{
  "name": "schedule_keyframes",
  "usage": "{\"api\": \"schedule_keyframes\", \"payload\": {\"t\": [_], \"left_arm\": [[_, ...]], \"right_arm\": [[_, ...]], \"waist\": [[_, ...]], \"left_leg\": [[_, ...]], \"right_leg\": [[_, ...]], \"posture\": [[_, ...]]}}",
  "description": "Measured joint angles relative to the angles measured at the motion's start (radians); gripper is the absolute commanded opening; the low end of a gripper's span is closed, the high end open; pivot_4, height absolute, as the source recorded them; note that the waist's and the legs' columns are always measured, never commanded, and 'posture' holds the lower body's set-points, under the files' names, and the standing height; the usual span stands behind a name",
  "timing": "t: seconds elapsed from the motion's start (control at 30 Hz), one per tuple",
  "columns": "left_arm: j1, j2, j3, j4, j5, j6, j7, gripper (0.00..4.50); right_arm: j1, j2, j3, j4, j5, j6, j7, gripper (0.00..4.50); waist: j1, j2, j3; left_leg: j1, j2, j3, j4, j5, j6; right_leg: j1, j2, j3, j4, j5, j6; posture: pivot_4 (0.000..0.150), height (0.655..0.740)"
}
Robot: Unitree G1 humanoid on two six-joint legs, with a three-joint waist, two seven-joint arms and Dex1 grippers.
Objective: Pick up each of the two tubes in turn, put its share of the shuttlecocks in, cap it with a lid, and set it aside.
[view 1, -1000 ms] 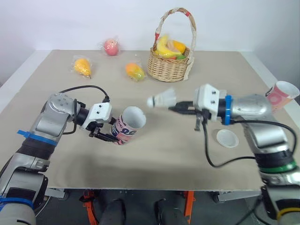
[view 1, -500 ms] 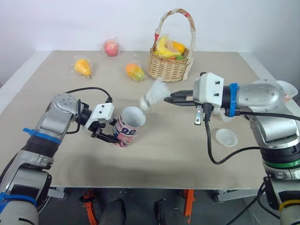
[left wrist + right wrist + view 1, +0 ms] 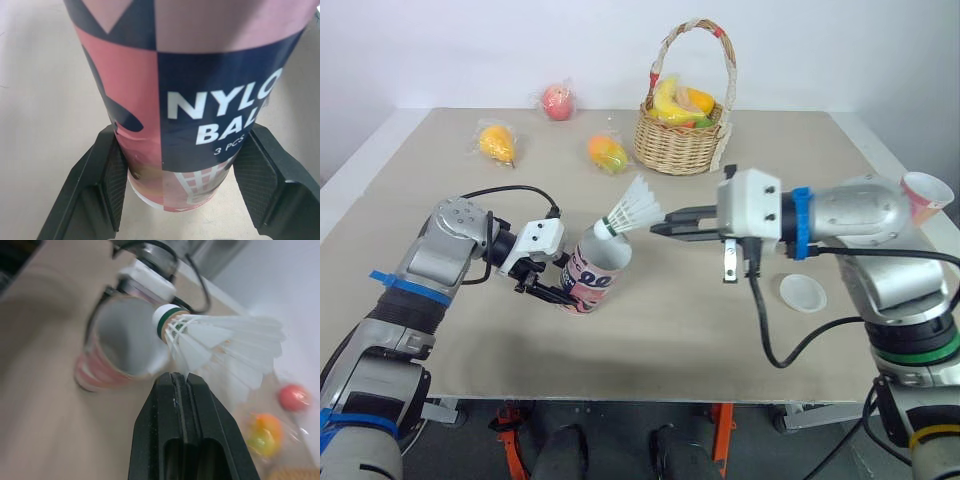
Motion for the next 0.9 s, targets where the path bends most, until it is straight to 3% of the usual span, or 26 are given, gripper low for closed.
{"api": "schedule_keyframes", "payload": {"t": [0.1,0.17,0.2,0.23,0.3,0.57,0.77,0.9], "left_arm": [[-0.001,-0.002,0.000,0.001,0.000,0.000,0.000,2.81],[-0.001,-0.002,0.000,0.002,0.000,0.000,0.000,2.81],[-0.002,-0.002,0.000,0.002,-0.001,0.000,0.000,2.81],[-0.002,-0.002,-0.001,0.001,-0.001,-0.001,0.000,2.81],[-0.002,-0.003,-0.001,-0.001,-0.001,-0.002,0.000,2.81],[0.000,-0.003,-0.001,-0.006,-0.003,0.002,0.003,2.81],[0.012,0.001,0.001,-0.019,-0.009,0.004,0.016,2.81],[0.019,0.005,0.001,-0.027,-0.016,0.004,0.017,2.81]], "right_arm": [[-0.012,0.026,0.055,0.013,-0.046,-0.011,-0.003,0.02],[-0.022,0.036,0.088,0.026,-0.071,-0.015,0.000,0.70],[-0.027,0.039,0.109,0.031,-0.080,-0.017,0.009,0.70],[-0.039,0.040,0.116,0.032,-0.080,-0.017,0.029,1.52],[-0.047,0.038,0.110,0.032,-0.068,-0.003,0.044,1.89],[0.004,-0.018,-0.031,-0.002,0.134,0.211,0.072,1.89],[0.267,-0.115,-0.278,0.029,0.154,0.311,-0.071,1.89],[0.533,-0.159,-0.469,0.052,0.127,0.351,-0.163,1.89]], "waist": [[0.000,0.000,0.000],[0.000,0.000,0.000],[0.000,0.000,0.000],[0.001,0.000,0.000],[0.001,0.000,0.000],[0.003,-0.001,0.000],[0.008,-0.001,0.000],[0.012,-0.001,0.000]], "left_leg": [[0.000,0.000,0.000,0.000,0.000,0.000],[0.000,0.000,0.000,0.000,0.000,0.000],[0.000,0.000,0.000,0.000,0.000,0.000],[0.000,0.000,0.000,-0.001,0.000,0.000],[0.000,0.000,0.000,0.000,0.000,0.000],[0.000,0.000,-0.001,0.000,0.000,0.000],[-0.001,-0.001,-0.001,-0.001,0.000,0.000],[0.000,-0.001,-0.001,-0.002,0.000,0.000]], "right_leg": [[0.000,0.000,0.000,0.000,0.000,0.000],[0.000,0.000,0.000,0.000,0.000,0.000],[0.000,0.000,0.000,0.000,0.000,0.000],[0.000,0.000,0.000,0.000,0.000,-0.001],[0.000,0.000,0.000,0.000,0.000,-0.001],[0.000,0.000,-0.001,0.000,0.003,-0.006],[0.000,0.000,0.000,0.000,0.002,-0.006],[0.000,0.000,0.000,0.000,0.002,-0.006]], "posture": [[0.150,0.7393],[0.150,0.7393],[0.150,0.7393],[0.150,0.7393],[0.150,0.7393],[0.150,0.7393],[0.150,0.7393],[0.150,0.7393]]}}
